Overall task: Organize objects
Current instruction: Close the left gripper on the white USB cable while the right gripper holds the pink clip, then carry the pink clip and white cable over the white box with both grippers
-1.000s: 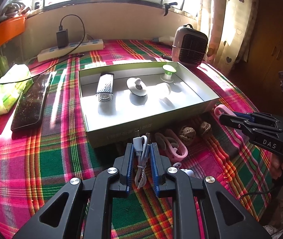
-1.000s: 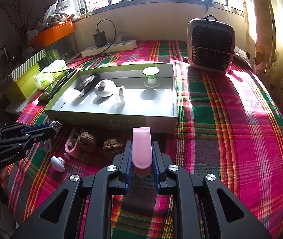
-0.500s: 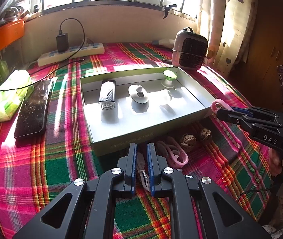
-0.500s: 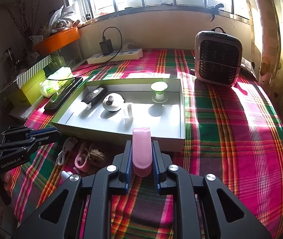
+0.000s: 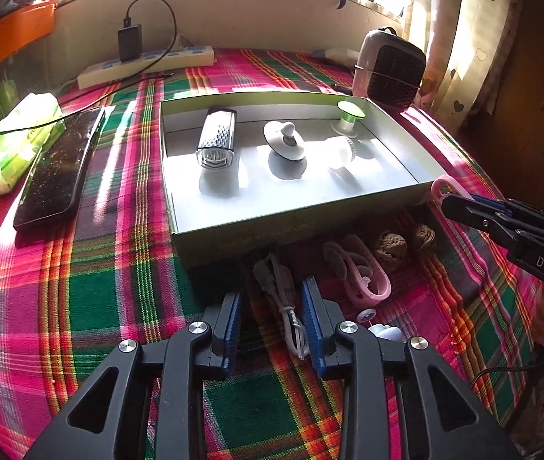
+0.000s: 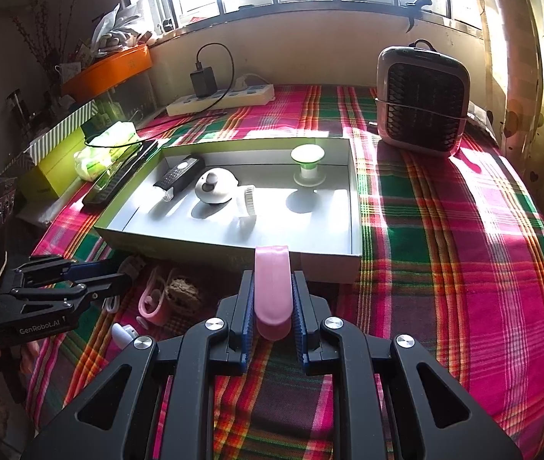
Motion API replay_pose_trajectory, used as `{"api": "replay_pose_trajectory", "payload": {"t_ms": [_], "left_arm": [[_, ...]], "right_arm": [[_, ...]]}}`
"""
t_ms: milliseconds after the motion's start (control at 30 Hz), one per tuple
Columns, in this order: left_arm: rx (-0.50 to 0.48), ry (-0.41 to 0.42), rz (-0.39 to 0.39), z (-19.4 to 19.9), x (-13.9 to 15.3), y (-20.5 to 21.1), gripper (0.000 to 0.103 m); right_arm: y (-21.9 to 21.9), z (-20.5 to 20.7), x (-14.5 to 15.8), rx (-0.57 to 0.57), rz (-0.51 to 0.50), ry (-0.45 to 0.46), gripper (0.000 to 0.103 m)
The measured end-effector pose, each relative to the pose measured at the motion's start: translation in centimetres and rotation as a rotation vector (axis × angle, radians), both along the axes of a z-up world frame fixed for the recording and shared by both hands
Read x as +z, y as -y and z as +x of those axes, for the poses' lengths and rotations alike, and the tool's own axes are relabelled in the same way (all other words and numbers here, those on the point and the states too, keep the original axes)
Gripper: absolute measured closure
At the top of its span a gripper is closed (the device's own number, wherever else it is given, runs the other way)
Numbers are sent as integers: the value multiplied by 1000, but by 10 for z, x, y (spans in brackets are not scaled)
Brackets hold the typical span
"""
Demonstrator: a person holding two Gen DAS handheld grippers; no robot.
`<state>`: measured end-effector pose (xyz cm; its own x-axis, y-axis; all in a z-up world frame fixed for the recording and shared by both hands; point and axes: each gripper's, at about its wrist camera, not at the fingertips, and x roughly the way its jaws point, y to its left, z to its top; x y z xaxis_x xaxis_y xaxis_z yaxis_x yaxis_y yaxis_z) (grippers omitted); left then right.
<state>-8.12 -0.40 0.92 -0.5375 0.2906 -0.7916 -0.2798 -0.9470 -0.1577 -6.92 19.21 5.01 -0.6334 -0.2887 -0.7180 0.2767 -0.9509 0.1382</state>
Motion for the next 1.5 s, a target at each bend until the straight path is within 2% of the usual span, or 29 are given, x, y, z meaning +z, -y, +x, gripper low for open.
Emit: {"api": "replay_pose_trajectory", "payload": {"t_ms": [200, 300, 500, 1000, 1500], "left_arm": [[10, -9, -26, -2, 0, -7, 76], [30, -13, -49, -3, 0, -7, 83], [38, -13, -44, -2, 0, -5, 86], [26, -80, 32, 11, 32, 4, 86], [69, -107, 69, -21, 45, 9, 86]], "right_arm": [[0, 0, -1, 1, -1, 1, 84], [0, -1, -1, 1, -1, 1, 84], [0, 0, -1, 1, -2, -1, 84], [6, 0, 10, 20, -4, -24, 84], [21, -41, 26, 73, -19, -27, 84]]}}
